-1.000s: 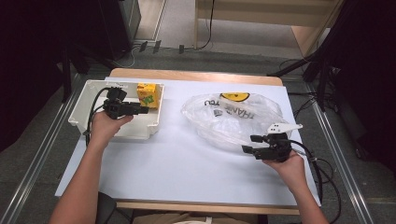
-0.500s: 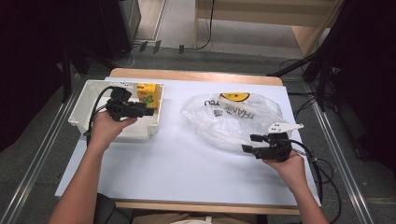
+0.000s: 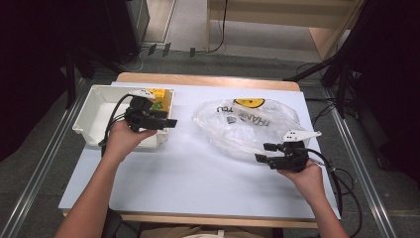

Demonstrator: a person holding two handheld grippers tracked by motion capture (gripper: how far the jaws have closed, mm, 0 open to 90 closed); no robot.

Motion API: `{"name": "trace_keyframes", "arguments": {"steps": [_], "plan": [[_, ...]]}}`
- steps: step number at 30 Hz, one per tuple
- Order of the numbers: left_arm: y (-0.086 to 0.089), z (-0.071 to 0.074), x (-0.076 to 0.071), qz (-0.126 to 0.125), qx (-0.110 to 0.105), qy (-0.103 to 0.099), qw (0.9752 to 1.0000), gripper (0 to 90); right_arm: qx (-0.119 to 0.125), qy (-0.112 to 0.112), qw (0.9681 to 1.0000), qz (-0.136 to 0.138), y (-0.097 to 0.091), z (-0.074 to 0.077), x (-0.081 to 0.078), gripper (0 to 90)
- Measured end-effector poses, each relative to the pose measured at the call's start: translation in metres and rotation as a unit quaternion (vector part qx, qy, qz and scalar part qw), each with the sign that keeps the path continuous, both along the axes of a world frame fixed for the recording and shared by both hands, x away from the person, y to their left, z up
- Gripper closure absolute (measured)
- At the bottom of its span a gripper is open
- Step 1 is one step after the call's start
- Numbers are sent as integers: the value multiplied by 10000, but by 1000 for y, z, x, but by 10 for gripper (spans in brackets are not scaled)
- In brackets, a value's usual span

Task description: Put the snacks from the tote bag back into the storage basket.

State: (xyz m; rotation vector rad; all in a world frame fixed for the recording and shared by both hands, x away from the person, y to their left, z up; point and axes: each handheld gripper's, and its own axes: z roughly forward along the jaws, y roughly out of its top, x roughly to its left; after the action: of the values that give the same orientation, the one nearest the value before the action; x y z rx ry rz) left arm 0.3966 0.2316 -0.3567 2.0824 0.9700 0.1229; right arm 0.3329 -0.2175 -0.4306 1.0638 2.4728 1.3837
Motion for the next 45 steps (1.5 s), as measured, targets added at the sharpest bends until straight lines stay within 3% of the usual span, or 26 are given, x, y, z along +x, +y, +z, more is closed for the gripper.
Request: {"name": "trace_keyframes", "arguments": {"steps": [4, 9, 13, 23, 27, 38, 41, 45], "plan": [[-12, 2, -5, -194, -74, -42, 9998, 399, -56, -44, 10000, 59, 3, 0, -1, 406], [-26, 2, -10, -342, -12, -102, 9994, 400, -41, -52, 9999, 96, 5, 1, -3, 406], [-37, 0, -16, -561, 18, -303, 9980, 404, -31, -59, 9998, 161, 9, 1, -6, 405], [-61, -19, -27, -877, 37, -187, 9960, 404, -11, -80, 9998, 179, 11, 2, -7, 403], [-67, -23, -33, -1078, 55, -161, 9940, 405, -13, -63, 9997, 216, 13, 3, -8, 403], [-82, -37, -48, -1231, 162, -254, 9919, 405, 21, -91, 9994, 343, 20, 5, -14, 403], [-84, -41, -52, -1193, 145, -289, 9923, 403, 10, -87, 9993, 356, 22, 6, -15, 403], [-88, -50, -55, -1273, 187, -240, 9914, 403, 3, -128, 9990, 432, 25, 5, -18, 399]]}}
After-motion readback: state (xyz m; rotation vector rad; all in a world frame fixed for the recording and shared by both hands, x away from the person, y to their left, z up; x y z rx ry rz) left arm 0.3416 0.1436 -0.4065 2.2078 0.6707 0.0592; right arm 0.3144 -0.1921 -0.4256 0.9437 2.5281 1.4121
